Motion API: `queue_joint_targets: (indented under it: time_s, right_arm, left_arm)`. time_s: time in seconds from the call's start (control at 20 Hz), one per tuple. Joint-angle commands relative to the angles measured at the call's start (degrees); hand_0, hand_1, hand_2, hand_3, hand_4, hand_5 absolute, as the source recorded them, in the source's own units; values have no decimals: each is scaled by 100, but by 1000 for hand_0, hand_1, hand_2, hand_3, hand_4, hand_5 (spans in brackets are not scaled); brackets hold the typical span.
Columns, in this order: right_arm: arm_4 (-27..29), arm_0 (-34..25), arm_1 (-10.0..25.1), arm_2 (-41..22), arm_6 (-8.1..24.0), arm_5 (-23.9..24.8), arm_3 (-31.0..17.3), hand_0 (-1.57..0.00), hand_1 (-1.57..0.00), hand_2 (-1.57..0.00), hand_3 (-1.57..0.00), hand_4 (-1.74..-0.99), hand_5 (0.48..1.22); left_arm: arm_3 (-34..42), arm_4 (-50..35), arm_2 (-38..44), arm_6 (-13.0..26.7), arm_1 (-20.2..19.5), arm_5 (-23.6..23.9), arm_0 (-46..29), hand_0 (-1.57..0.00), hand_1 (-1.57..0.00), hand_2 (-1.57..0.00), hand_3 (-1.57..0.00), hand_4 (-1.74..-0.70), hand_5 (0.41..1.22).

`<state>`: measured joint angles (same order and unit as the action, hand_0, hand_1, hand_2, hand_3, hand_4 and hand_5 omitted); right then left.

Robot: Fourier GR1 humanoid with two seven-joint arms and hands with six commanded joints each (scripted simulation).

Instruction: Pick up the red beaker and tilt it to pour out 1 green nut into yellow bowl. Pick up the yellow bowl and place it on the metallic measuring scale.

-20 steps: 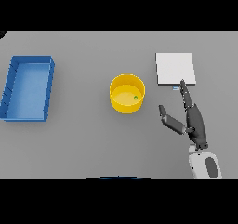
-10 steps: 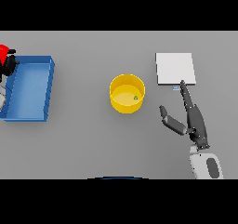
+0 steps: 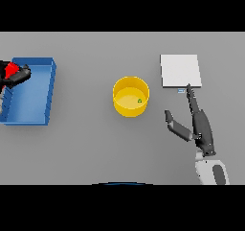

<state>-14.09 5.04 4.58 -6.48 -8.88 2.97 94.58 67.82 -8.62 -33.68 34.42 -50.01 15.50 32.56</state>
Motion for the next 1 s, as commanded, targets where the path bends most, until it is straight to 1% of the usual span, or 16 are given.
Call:
queue_joint_targets:
  time_s: [0.0,0.05,0.1,0.15,0.25,0.35,0.4,0.55,0.6,0.65,0.7,0.75,0.8,0.85,0.95]
  right_arm:
    - [-34,-50,-4,-1,107,25,-33,1,1,1,1,-1181,665]
    - [-76,-7,-38,-46,53,37,-60,1,1,1,1,-1182,667]
    - [-82,34,-10,-48,56,29,34,1,1,1,1,-1184,667]
    - [-64,89,-59,-87,14,11,54,1,1,1,1,-1187,667]
    - [-91,94,-28,-86,23,15,98,1,1,1,1,-1187,666]
    - [-71,-12,-18,-39,242,22,33,1,1,1,1,-1187,663]
    - [-112,-56,-14,-50,296,37,15,1,1,1,1,-1193,660]
    - [-486,12,-13,-231,327,163,64,1,1,1,1,-1203,660]
    - [-537,-78,3,-258,429,134,25,1,1,1,1,-1198,662]
    - [-496,-161,74,-297,368,-18,21,1,1,1,1,-1175,677]
    - [-472,-228,178,-326,230,-156,47,1,1,1,1,-1162,694]
    - [-567,-387,305,-386,231,-276,-40,1,1,1,1,-1180,708]
    - [-678,-535,438,-435,266,-351,38,1,1,1,1,-1202,709]
    - [-723,-716,563,-474,371,-507,-17,1,1,1,1,-1221,709]
    - [-928,-1015,825,-619,540,-780,-81,1,1,1,1,-1255,700]
  left_arm:
    - [20,-57,9,-70,-78,-150,-24,-746,-604,-613,-577,-968,740]
    - [110,-97,-26,-49,-107,-254,-60,-596,-483,-490,-462,-916,723]
    - [137,-138,-14,-81,-162,-342,-77,-477,-386,-392,-369,-878,710]
    - [106,-189,-11,-112,-123,-407,-77,-381,-309,-313,-295,-851,698]
    - [251,-251,21,-79,-154,-386,-87,-244,-197,-200,-189,-815,684]
    - [131,-239,49,-197,-98,-337,-79,-156,-126,-128,-120,-797,678]
    - [85,-252,91,-197,-86,-330,-4,-124,-100,-102,-96,-791,674]
    - [-27,-284,195,-488,26,-186,14,-63,-51,-52,-49,-785,674]
    - [-25,-265,204,-523,40,-143,41,-50,-41,-41,-39,-786,671]
    - [-29,-242,189,-564,63,-135,70,-40,-32,-33,-31,-781,674]
    - [-116,-247,215,-637,78,-149,99,-32,-26,-26,-24,-780,679]
    - [-124,-250,204,-633,76,-156,66,-25,-20,-21,-19,-776,685]
    - [-87,-281,211,-627,81,-170,66,-20,-16,-16,-15,-779,693]
    - [-81,-254,170,-569,128,-132,69,-16,-13,-13,-12,-781,700]
    - [-49,-286,201,-565,88,-127,50,-10,-8,-8,-7,-790,707]
